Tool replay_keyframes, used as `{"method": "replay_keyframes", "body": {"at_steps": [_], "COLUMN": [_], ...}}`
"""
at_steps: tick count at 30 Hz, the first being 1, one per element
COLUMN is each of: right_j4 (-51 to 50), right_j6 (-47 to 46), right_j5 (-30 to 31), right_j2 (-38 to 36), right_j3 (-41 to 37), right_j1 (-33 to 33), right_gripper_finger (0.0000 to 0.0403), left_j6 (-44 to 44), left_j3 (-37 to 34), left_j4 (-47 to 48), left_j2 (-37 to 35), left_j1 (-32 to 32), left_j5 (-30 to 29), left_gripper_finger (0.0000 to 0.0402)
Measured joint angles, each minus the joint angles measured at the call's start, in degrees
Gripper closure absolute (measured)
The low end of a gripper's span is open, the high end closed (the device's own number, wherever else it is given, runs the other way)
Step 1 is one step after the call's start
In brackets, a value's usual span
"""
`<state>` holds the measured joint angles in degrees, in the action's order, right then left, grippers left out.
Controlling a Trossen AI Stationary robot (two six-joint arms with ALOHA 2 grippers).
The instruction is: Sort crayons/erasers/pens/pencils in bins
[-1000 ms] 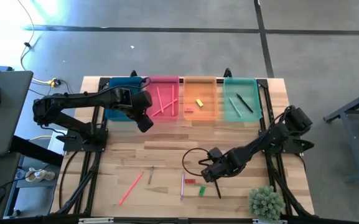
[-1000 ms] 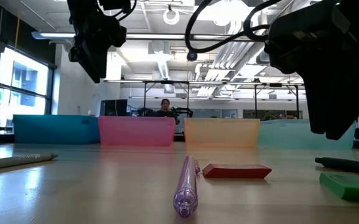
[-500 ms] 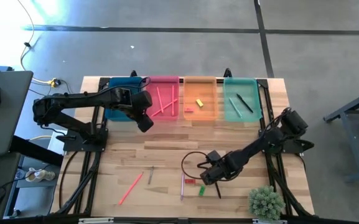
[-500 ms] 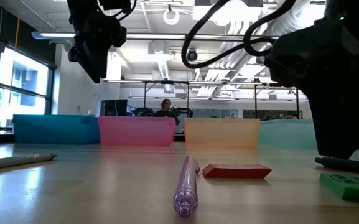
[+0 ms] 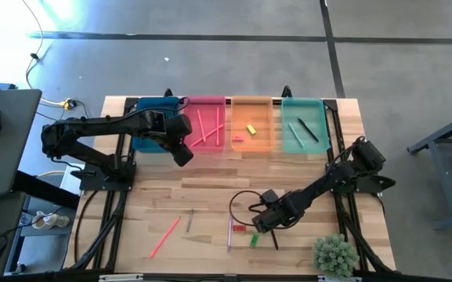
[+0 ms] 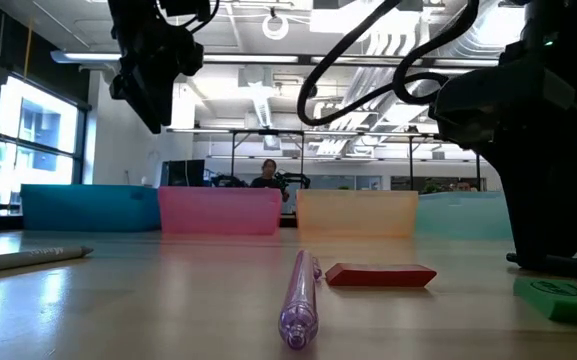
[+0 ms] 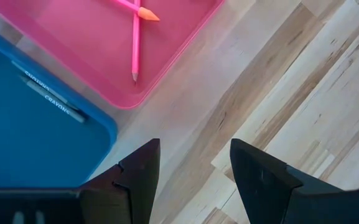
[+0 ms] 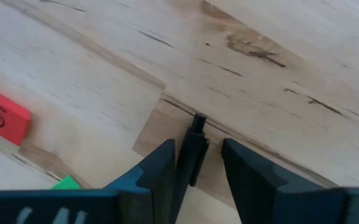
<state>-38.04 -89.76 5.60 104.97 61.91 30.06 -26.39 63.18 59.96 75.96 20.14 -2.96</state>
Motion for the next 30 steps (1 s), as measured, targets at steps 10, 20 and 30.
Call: {"method": "replay_keyframes", "body": {"at_steps": [10,20,30], "right_j4": [-3.01,-5.27,-5.14], "right_j6": [0.0,3.35,7.82], "right_j5": [-0.09,-0.47,0.21], "right_j2": [0.04,-0.28,-1.46], "right_j3": [0.07,-0.05,-0.31], "right_j1": [0.0,0.0,-0.02], "right_gripper_finger": [0.0358,0.0366,0.0364], "left_j6": [-0.02,0.0,0.0], "left_j3": [0.0,0.0,0.0], "left_j4": [0.0,0.0,0.0], "left_j2": [0.0,0.0,0.0], "left_j1": [0.0,0.0,0.0], "left_j5": [-0.29,-0.29,-0.26], "left_gripper_finger": [0.022,0.022,0.022]}}
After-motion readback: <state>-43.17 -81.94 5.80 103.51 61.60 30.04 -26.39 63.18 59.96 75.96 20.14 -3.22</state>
